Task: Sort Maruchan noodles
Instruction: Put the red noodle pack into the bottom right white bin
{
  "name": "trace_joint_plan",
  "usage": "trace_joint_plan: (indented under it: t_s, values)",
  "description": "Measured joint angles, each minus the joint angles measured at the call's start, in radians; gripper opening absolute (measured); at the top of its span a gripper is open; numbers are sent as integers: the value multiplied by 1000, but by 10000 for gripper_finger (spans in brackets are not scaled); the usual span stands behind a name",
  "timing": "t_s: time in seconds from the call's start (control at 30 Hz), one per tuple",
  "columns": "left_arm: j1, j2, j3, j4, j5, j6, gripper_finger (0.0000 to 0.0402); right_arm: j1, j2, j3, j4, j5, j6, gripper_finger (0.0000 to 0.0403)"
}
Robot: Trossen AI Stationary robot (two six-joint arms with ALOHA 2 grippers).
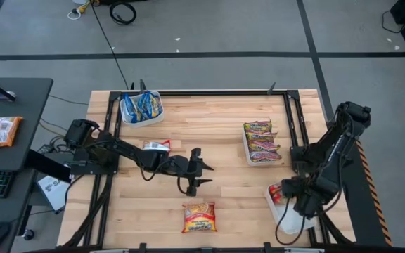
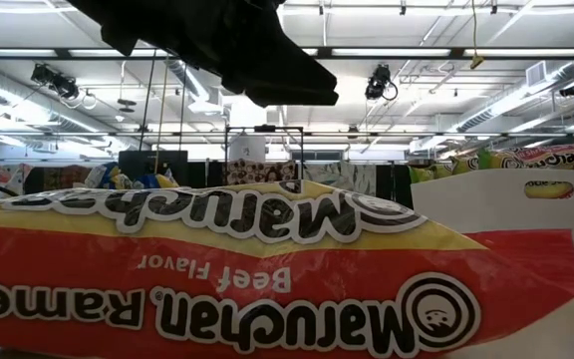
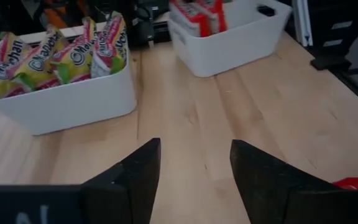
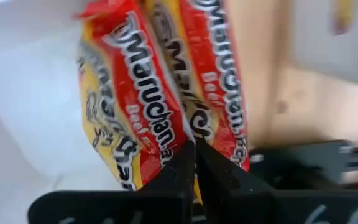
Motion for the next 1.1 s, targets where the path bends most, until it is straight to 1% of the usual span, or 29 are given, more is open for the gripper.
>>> trace_joint_plan:
  t_s: [0.1, 0.17, 0.27, 0.47, 0.67, 0.8, 0.87, 0.93, 1.0, 1.1]
  values:
    - [-1, 10, 0, 12, 2, 3, 208, -21, 0, 0, -38, 65, -3, 33]
    - [-1, 23, -1, 9, 7, -1, 210, -38, 0, 0, -44, 86, -20, 42]
    - [-7, 45, -1, 23, 31, 5, 210, -63, 0, 0, -53, 85, -30, 60]
    - [-16, 55, -1, 36, 37, 13, 204, -101, 0, 32, -71, 30, -15, 103]
    - [-14, 55, -1, 97, 24, 12, 204, -140, 0, 115, -170, 40, 174, 153]
    - [-14, 55, -1, 96, 38, -38, 204, -182, -1, 158, -210, -9, 339, 185]
    - [-14, 55, -1, 94, 74, -52, 204, -209, -1, 174, -185, -20, 417, 195]
    - [-26, 54, -1, 87, 99, -67, 204, -243, -1, 179, -114, -8, 439, 201]
    - [-48, 48, -1, 73, 103, -74, 204, -276, 0, 181, 20, 16, 349, 203]
    - [-93, 43, 0, 64, 100, -74, 204, -313, 33, 182, 204, 30, 143, 202]
